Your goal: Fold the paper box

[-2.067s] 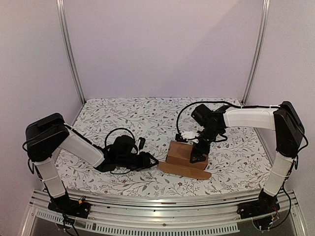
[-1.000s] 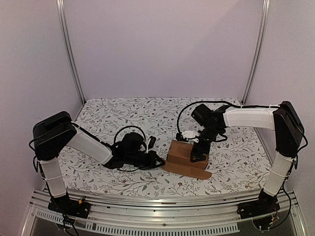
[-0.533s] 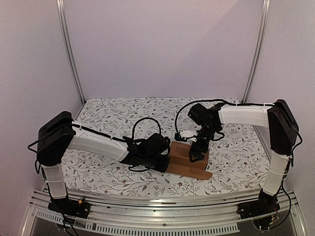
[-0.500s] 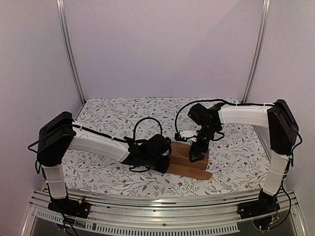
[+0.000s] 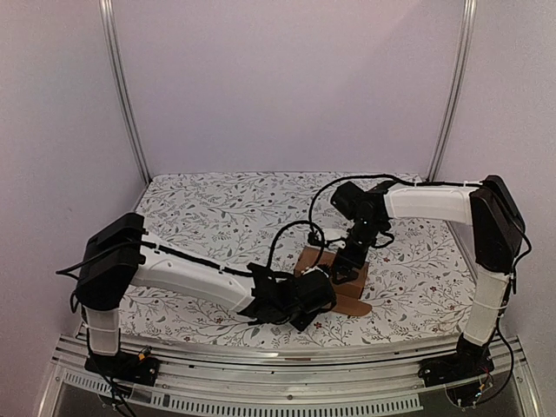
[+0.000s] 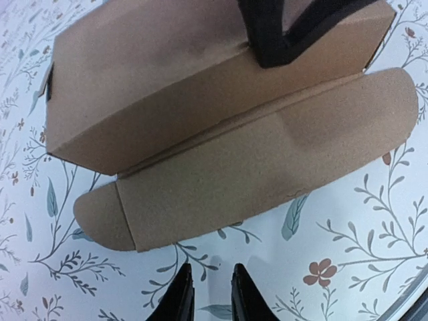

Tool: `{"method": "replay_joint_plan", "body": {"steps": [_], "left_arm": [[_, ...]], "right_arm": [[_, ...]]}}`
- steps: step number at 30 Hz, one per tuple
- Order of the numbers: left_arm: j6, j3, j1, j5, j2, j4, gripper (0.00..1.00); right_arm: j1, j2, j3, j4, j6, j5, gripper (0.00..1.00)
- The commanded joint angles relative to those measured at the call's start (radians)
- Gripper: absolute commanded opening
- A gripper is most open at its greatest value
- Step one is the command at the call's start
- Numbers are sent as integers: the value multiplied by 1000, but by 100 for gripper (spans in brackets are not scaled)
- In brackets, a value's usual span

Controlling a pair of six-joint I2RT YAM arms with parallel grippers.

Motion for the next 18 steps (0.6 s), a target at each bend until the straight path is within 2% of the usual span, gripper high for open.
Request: {"method": "replay_joint_plan", "body": {"steps": [1,6,8,10,13,18], "left_arm": [[20,-51,-7,-8,-86,3,23],[55,-190,18,-12,-278,60,31],[25,-288,84,52,-382,125,32],[-29,-378,202,173,-452,180,33],[-66,-465,355,298,-465,261,27],[-27,-444,446,343,-354,288,19]], "right_arm": [[-5,54,-7,28,28,5,84],[-6,58,-12,29,17,3,84],[-6,58,-16,32,11,4,84],[-6,58,-17,33,9,3,84],[-6,51,-23,42,5,4,84],[-8,8,-67,82,-4,-24,84]]}}
